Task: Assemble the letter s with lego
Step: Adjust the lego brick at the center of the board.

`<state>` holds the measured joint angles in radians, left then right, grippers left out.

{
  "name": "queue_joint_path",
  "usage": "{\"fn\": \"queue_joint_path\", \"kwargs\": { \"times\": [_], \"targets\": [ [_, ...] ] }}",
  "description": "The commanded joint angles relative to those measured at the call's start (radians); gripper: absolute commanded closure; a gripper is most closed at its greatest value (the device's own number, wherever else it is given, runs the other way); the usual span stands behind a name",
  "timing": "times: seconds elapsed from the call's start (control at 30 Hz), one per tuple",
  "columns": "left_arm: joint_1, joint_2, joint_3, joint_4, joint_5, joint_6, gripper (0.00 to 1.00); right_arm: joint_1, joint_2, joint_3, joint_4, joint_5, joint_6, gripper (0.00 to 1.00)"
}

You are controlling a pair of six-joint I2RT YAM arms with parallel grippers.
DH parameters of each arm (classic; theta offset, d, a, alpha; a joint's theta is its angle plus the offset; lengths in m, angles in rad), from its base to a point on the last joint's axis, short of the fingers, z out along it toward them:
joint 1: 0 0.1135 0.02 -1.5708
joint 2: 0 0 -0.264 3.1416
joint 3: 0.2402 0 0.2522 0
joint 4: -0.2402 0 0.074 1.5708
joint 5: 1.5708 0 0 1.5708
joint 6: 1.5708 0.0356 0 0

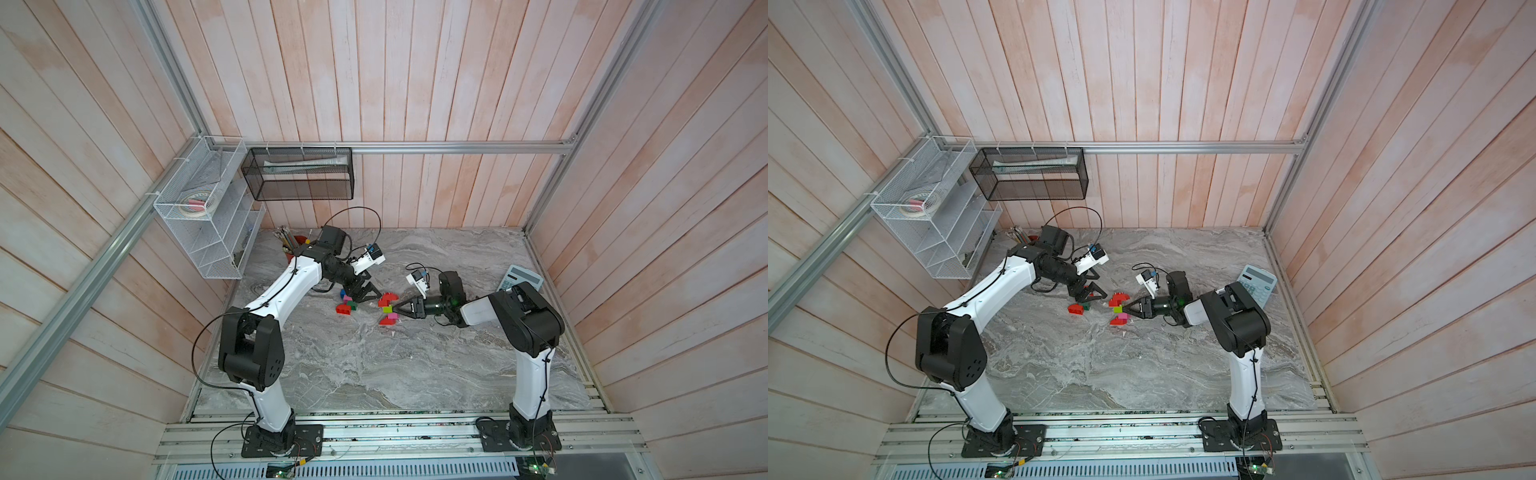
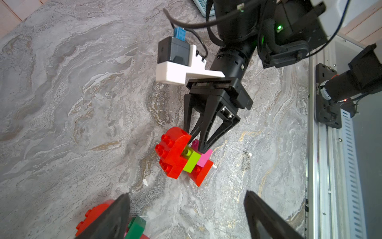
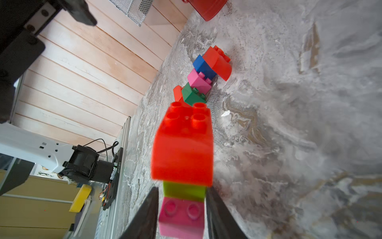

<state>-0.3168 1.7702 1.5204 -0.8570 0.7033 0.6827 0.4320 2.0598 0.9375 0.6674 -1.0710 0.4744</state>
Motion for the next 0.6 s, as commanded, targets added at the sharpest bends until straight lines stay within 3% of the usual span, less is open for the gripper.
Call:
{"fn": "queue_joint_path", "kwargs": {
  "times": [0.0, 0.27, 0.43, 0.57],
  "targets": [
    [0.01, -0.015, 0.011, -0.009, 0.027, -0.015, 0.1, -0.015, 0.036, 0.054, -0.111, -0.052, 0.054, 0.6],
    [0.019, -0.012, -0.001, -0.001, 0.03, -0.02, 0.1, -0.021, 0.064, 0.081, -0.064, -0.038, 0.132, 0.58],
    [0.021, -0.017, -0.006, 0.011, 0.013, -0.039, 0.11, -0.02, -0.003, 0.065, -0.143, 0.016, 0.059, 0.57],
    [0.02, -0.041, -0.021, 0.052, -0.014, -0.118, 0.1, -0.025, -0.077, -0.028, -0.055, 0.057, 0.098, 0.52]
  ]
}}
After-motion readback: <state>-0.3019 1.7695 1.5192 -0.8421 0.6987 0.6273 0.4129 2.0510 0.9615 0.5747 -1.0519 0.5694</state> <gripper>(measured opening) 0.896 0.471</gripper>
